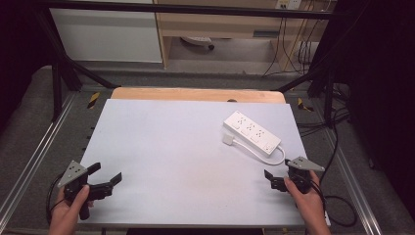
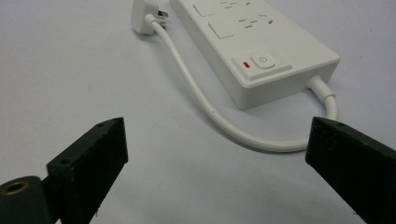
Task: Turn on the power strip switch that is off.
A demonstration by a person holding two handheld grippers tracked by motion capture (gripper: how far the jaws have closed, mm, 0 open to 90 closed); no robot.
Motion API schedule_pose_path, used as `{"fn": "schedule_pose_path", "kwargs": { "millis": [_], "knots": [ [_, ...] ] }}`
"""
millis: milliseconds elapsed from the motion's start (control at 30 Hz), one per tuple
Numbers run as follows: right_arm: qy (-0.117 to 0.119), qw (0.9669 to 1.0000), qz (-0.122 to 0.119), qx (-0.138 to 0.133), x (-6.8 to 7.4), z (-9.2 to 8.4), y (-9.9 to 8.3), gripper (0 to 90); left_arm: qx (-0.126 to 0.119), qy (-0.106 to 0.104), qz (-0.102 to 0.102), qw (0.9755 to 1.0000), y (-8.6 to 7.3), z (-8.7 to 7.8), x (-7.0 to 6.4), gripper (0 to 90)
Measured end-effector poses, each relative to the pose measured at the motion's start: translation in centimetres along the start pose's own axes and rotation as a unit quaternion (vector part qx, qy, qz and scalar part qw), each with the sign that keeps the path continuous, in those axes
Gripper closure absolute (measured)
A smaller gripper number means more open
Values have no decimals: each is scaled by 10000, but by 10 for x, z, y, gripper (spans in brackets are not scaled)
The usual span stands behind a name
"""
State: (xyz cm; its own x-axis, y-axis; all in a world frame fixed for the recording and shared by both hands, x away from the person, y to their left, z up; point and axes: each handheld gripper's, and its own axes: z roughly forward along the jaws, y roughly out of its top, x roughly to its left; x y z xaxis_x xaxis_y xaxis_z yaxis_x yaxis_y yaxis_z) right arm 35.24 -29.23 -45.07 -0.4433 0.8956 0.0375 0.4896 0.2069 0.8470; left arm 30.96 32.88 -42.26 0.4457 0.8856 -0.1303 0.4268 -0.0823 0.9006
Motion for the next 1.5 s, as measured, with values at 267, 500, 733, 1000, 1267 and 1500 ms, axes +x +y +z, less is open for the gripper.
{"fn": "schedule_pose_path", "kwargs": {
  "millis": [267,500,733,1000,1267,1500],
  "knots": [
    [234,9996,149,-107,-1,-3,2,59,-32,-63,-14,10000,0,-1,0,68],
    [297,9990,222,-240,1,-8,6,29,-3,-71,-60,10000,0,0,-2,52],
    [420,9974,365,-452,5,-16,13,30,-13,-41,-74,10000,0,0,-1,52],
    [469,9961,395,-635,12,-25,26,29,-16,-89,-66,9999,0,-2,-1,52],
    [490,9954,358,-742,16,-27,42,31,12,-183,-69,9998,0,1,-2,51],
    [408,9953,291,-823,14,-30,53,32,31,-215,-12,9998,0,0,-4,51]
  ]
}}
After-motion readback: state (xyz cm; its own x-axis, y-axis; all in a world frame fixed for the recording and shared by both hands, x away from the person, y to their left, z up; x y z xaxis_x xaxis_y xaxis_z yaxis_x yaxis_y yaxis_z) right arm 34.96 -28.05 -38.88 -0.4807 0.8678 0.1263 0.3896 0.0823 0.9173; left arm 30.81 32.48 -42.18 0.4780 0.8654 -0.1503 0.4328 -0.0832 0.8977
